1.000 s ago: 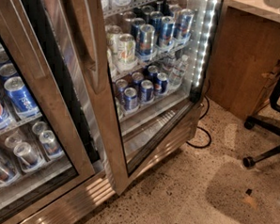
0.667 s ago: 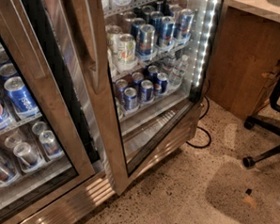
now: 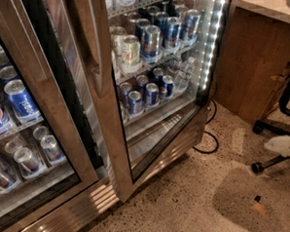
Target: Open right fridge door
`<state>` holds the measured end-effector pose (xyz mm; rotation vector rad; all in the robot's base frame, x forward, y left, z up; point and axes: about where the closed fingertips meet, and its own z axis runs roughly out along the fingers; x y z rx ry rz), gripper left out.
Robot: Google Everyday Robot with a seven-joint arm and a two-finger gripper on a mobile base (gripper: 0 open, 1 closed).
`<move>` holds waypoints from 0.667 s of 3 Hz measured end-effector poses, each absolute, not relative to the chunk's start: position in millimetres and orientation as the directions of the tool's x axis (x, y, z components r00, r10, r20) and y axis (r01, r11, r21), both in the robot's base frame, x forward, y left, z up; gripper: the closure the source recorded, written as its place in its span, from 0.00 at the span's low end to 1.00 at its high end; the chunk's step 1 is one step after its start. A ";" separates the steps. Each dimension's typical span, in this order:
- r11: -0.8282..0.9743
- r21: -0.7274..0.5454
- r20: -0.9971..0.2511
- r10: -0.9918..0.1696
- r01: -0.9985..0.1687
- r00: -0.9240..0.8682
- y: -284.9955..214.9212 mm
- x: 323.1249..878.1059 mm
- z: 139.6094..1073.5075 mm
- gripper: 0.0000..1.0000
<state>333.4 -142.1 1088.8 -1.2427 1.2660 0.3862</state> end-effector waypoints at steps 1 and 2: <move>0.399 -0.458 -0.877 -0.347 -0.794 0.332 -157.3 361.0 1077.6 0.00; 0.402 -0.454 -0.880 -0.343 -0.795 0.328 -158.6 362.7 1075.6 0.00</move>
Offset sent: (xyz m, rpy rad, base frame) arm 0.0213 -0.0118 -0.0086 0.0402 0.0014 -0.0131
